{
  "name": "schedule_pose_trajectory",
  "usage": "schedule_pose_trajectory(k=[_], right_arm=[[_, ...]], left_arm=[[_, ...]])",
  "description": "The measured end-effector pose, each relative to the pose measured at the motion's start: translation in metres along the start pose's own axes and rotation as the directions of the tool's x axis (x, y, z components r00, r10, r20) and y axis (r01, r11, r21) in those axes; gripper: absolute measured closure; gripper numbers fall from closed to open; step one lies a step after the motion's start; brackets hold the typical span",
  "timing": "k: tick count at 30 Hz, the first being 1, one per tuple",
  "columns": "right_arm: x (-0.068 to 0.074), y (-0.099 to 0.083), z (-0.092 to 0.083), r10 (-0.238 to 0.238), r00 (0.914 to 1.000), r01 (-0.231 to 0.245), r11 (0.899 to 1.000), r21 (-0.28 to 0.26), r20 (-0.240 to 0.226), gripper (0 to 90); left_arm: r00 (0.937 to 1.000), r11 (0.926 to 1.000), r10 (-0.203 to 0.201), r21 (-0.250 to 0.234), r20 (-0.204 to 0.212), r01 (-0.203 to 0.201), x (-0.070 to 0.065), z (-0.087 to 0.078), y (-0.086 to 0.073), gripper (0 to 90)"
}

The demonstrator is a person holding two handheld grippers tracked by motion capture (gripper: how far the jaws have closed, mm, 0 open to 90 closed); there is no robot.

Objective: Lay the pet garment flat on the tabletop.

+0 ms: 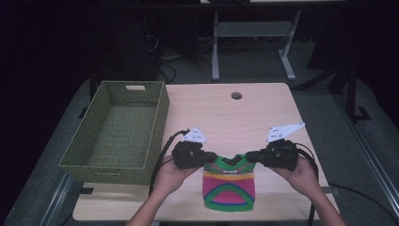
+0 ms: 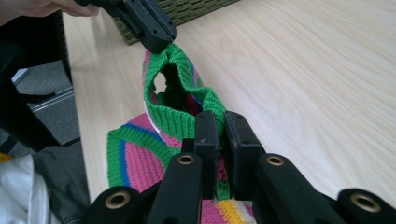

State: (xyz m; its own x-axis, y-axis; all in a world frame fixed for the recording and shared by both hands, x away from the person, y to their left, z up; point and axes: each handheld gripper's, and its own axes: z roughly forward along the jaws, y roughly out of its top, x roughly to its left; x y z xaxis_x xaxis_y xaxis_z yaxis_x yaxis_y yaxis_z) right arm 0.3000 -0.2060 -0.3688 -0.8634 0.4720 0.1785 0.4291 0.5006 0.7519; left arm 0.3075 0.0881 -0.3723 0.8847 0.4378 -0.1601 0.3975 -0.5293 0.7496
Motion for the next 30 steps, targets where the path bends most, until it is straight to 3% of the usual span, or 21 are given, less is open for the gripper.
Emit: schedule_pose_trajectory(k=[16, 23, 30], right_arm=[[-0.031, 0.011, 0.016, 0.063, 0.9964, -0.063, 0.998, -0.006, 0.057, 83.2], [-0.048, 0.014, 0.024, 0.108, 0.9917, -0.108, 0.994, -0.001, 0.07, 83.2], [-0.064, 0.018, 0.034, 0.146, 0.9852, -0.146, 0.989, -0.005, 0.09, 81.0]], left_arm=[[0.9959, 0.9979, -0.058, -0.035, -0.07, 0.055, 0.031, 0.021, 0.012, 85.6], [0.9874, 0.9919, -0.123, -0.045, -0.101, 0.119, 0.051, 0.033, 0.011, 85.6], [0.9783, 0.9877, -0.15, -0.067, -0.143, 0.141, 0.064, 0.046, 0.019, 85.2]])
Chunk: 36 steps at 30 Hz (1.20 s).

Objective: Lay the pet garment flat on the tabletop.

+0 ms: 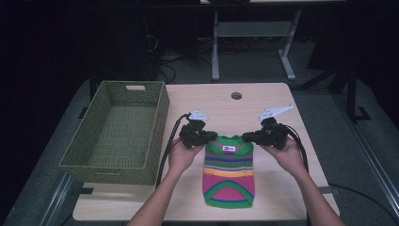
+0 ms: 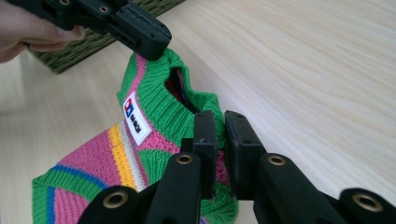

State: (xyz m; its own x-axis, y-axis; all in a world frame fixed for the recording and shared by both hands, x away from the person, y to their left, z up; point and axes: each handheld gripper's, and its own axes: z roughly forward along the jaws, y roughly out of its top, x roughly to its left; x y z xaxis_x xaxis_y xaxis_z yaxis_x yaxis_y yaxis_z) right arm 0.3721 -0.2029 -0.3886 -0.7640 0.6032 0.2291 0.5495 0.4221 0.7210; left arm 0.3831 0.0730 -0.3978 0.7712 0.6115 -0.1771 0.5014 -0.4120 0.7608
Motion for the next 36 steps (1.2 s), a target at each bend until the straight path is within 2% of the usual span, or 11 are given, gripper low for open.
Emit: schedule_pose_trajectory(k=[2, 3, 4, 6, 9, 12, 13, 15, 24, 31, 36], right_arm=[[-0.007, 0.003, 0.004, 0.031, 0.9994, -0.031, 0.999, -0.018, 0.017, 72.5], [-0.011, 0.005, 0.006, 0.048, 0.9985, -0.048, 0.998, -0.027, 0.027, 70.2], [-0.015, 0.006, 0.007, 0.061, 0.9977, -0.06, 0.998, -0.033, 0.03, 68.4], [-0.021, 0.006, 0.01, 0.086, 0.9961, -0.085, 0.996, -0.036, 0.022, 63.9], [-0.027, 0.004, 0.014, 0.101, 0.9944, -0.101, 0.995, -0.007, 0.031, 62.0], [-0.029, 0.001, 0.014, 0.109, 0.9934, -0.11, 0.994, 0.013, 0.036, 59.1], [-0.029, -0.001, 0.014, 0.115, 0.9928, -0.115, 0.993, 0.016, 0.035, 57.8], [-0.028, -0.004, 0.013, 0.104, 0.994, -0.105, 0.994, 0.027, 0.033, 55.3], [-0.008, -0.023, 0.006, 0.046, 0.9987, -0.047, 0.997, 0.061, 0.021, 50.1], [0.008, -0.038, 0.004, 0.005, 1.0, -0.006, 0.995, 0.095, 0.004, 47.2], [0.02, -0.052, 0.002, -0.01, 0.9999, 0.011, 0.993, 0.118, -0.006, 48.1]], left_arm=[[0.9995, 0.9995, -0.025, -0.022, -0.022, 0.024, 0.004, 0.006, 0.004, 82.1], [0.9985, 0.9983, -0.046, -0.036, -0.03, 0.045, 0.006, 0.008, 0.006, 77.7], [0.9979, 0.9974, -0.057, -0.046, -0.029, 0.056, 0.01, 0.01, 0.006, 71.7], [0.9952, 0.9944, -0.098, -0.041, -0.004, 0.098, 0.014, 0.015, 0.007, 67.9], [0.9969, 0.9969, -0.078, -0.004, -0.004, 0.078, 0.014, 0.016, 0.005, 63.9], [0.9978, 0.9978, -0.067, 0.005, -0.005, 0.067, 0.013, 0.015, 0.001, 62.0], [0.9972, 0.9971, -0.075, 0.007, -0.001, 0.075, 0.012, 0.015, -0.001, 61.4], [0.9975, 0.9974, -0.071, 0.015, 0.007, 0.071, 0.01, 0.013, -0.005, 60.2], [0.9997, 0.9972, -0.002, 0.075, 0.023, 0.001, -0.004, 0.003, -0.023, 58.4], [0.998, 0.9908, 0.044, 0.126, 0.046, -0.05, -0.017, -0.003, -0.038, 55.8], [0.9959, 0.9863, 0.055, 0.151, 0.072, -0.066, -0.026, -0.006, -0.049, 55.7]])
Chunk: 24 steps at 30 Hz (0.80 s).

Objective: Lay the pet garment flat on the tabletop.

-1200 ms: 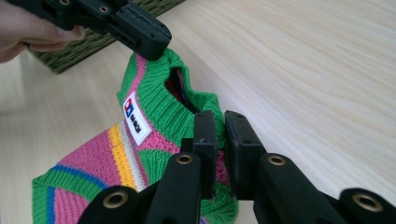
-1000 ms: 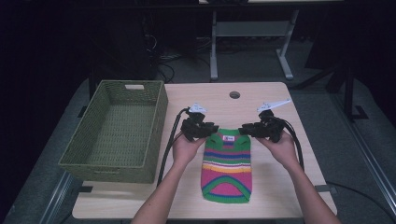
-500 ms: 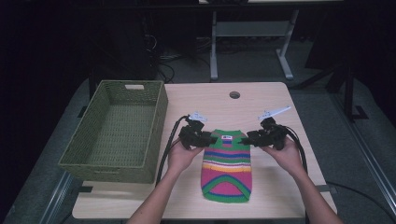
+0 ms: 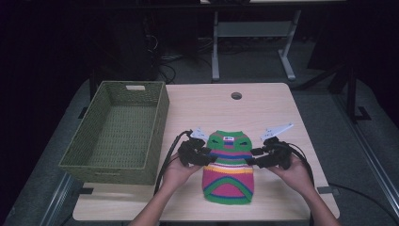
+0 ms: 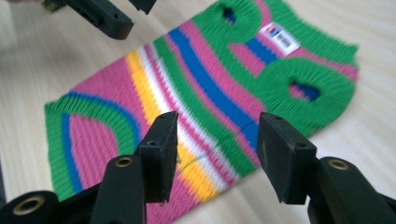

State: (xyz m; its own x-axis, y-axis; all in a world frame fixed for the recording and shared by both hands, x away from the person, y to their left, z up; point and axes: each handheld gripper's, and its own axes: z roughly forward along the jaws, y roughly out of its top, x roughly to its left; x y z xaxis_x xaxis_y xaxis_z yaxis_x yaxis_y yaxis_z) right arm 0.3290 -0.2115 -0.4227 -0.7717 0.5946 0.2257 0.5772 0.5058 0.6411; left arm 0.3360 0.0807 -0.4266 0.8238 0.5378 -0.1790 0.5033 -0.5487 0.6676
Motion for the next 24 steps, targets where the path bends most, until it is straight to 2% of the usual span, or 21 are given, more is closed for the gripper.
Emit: schedule_pose_trajectory(k=[8, 12, 15, 17, 19, 21, 22, 23, 24], right_arm=[[0.018, -0.023, 0.005, -0.022, 0.9997, 0.022, 0.999, 0.031, -0.005, 55.4], [0.024, -0.03, 0.008, -0.02, 0.9996, 0.021, 0.999, 0.037, -0.021, 61.4], [0.027, -0.033, 0.01, -0.03, 0.9994, 0.031, 0.999, 0.045, -0.015, 66.1], [0.028, -0.035, 0.011, -0.037, 0.9992, 0.038, 0.998, 0.048, -0.014, 70.9], [0.03, -0.037, 0.014, -0.039, 0.9992, 0.039, 0.998, 0.053, -0.01, 77.6], [0.03, -0.037, 0.018, -0.05, 0.9987, 0.05, 0.996, 0.068, -0.001, 82.0], [0.031, -0.037, 0.021, -0.058, 0.9983, 0.056, 0.995, 0.084, 0.012, 84.1], [0.03, -0.037, 0.023, -0.056, 0.9983, 0.055, 0.994, 0.091, 0.013, 85.2], [0.028, -0.037, 0.024, -0.06, 0.9981, 0.059, 0.994, 0.092, 0.009, 85.7]], left_arm=[[0.9982, 0.997, 0.058, 0.051, 0.016, -0.058, -0.018, 0.001, -0.018, 59.8], [0.9974, 0.9956, 0.067, 0.064, 0.028, -0.068, -0.024, 0.001, -0.025, 63.3], [0.9949, 0.9925, 0.093, 0.076, 0.039, -0.096, -0.028, 0.0, -0.03, 72.1], [0.9919, 0.9873, 0.119, 0.1, 0.045, -0.123, -0.029, 0.001, -0.032, 78.6], [0.991, 0.9835, 0.126, 0.125, 0.045, -0.131, -0.029, 0.003, -0.034, 84.3], [0.9925, 0.9833, 0.113, 0.138, 0.047, -0.118, -0.029, 0.007, -0.035, 87.5], [0.9911, 0.9799, 0.124, 0.151, 0.048, -0.13, -0.028, 0.008, -0.035, 88.5], [0.993, 0.9829, 0.108, 0.145, 0.048, -0.114, -0.028, 0.01, -0.036, 88.8], [0.9923, 0.9811, 0.114, 0.152, 0.049, -0.12, -0.026, 0.009, -0.035, 89.1]])
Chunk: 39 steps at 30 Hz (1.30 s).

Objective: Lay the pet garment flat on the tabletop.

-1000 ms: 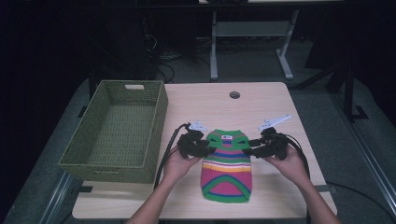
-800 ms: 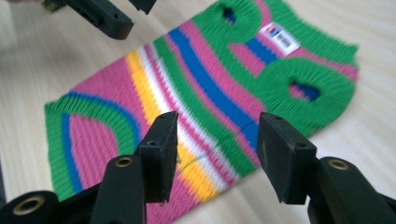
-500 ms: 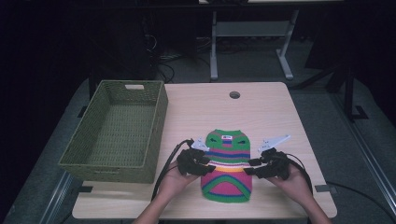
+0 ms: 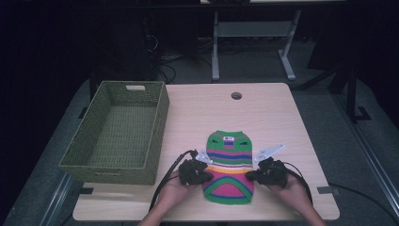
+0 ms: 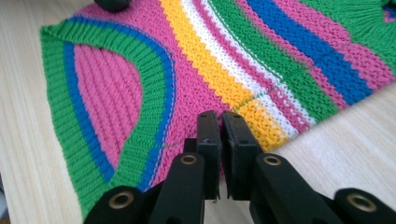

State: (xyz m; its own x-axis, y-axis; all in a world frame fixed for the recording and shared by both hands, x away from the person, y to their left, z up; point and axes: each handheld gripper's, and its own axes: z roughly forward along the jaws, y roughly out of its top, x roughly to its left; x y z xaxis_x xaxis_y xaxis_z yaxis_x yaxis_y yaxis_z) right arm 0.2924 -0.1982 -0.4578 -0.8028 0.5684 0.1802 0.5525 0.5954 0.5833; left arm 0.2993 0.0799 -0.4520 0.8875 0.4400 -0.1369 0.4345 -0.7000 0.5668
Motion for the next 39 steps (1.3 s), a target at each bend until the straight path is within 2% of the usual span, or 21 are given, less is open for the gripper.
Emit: schedule_pose_trajectory(k=[8, 12, 15, 16, 18, 22, 24, 33, 36, 39], right_arm=[[-0.014, 0.003, 0.002, 0.062, 0.9981, -0.062, 0.998, -0.032, 0.003, 85.9], [-0.02, 0.003, 0.002, 0.08, 0.9965, -0.079, 0.996, -0.05, 0.023, 85.2], [-0.024, 0.004, 0.002, 0.101, 0.9943, -0.099, 0.993, -0.06, 0.033, 84.7], [-0.026, 0.004, 0.003, 0.108, 0.9936, -0.106, 0.992, -0.064, 0.034, 84.5], [-0.028, 0.007, 0.003, 0.119, 0.992, -0.116, 0.991, -0.061, 0.041, 83.7], [-0.032, 0.013, 0.005, 0.116, 0.9904, -0.113, 0.992, -0.048, 0.075, 82.7], [-0.034, 0.015, 0.007, 0.123, 0.989, -0.118, 0.991, -0.059, 0.082, 82.6], [-0.046, 0.015, 0.009, 0.18, 0.9803, -0.171, 0.98, -0.104, 0.083, 82.0], [-0.049, 0.018, 0.009, 0.196, 0.9774, -0.188, 0.977, -0.097, 0.08, 80.8], [-0.051, 0.022, 0.01, 0.189, 0.9776, -0.181, 0.98, -0.086, 0.094, 80.2]], left_arm=[[0.9994, 0.9996, -0.021, -0.018, -0.027, 0.02, 0.008, 0.005, 0.006, 88.9], [0.9983, 0.9985, -0.041, -0.038, -0.04, 0.04, 0.011, 0.009, 0.01, 88.1], [0.9981, 0.9986, -0.038, -0.037, -0.049, 0.037, 0.015, 0.01, 0.013, 87.5], [0.9972, 0.9975, -0.055, -0.048, -0.052, 0.052, 0.015, 0.011, 0.014, 87.0], [0.9964, 0.9972, -0.06, -0.049, -0.059, 0.057, 0.019, 0.012, 0.016, 86.2], [0.9945, 0.9946, -0.08, -0.071, -0.067, 0.076, 0.024, 0.014, 0.017, 86.0], [0.9935, 0.9932, -0.09, -0.08, -0.071, 0.084, 0.027, 0.014, 0.017, 85.9], [0.9901, 0.9907, -0.11, -0.09, -0.086, 0.103, 0.037, 0.019, 0.025, 83.1], [0.9893, 0.9896, -0.113, -0.1, -0.092, 0.104, 0.04, 0.02, 0.026, 83.1], [0.9883, 0.9879, -0.119, -0.11, -0.095, 0.109, 0.042, 0.021, 0.026, 83.0]])
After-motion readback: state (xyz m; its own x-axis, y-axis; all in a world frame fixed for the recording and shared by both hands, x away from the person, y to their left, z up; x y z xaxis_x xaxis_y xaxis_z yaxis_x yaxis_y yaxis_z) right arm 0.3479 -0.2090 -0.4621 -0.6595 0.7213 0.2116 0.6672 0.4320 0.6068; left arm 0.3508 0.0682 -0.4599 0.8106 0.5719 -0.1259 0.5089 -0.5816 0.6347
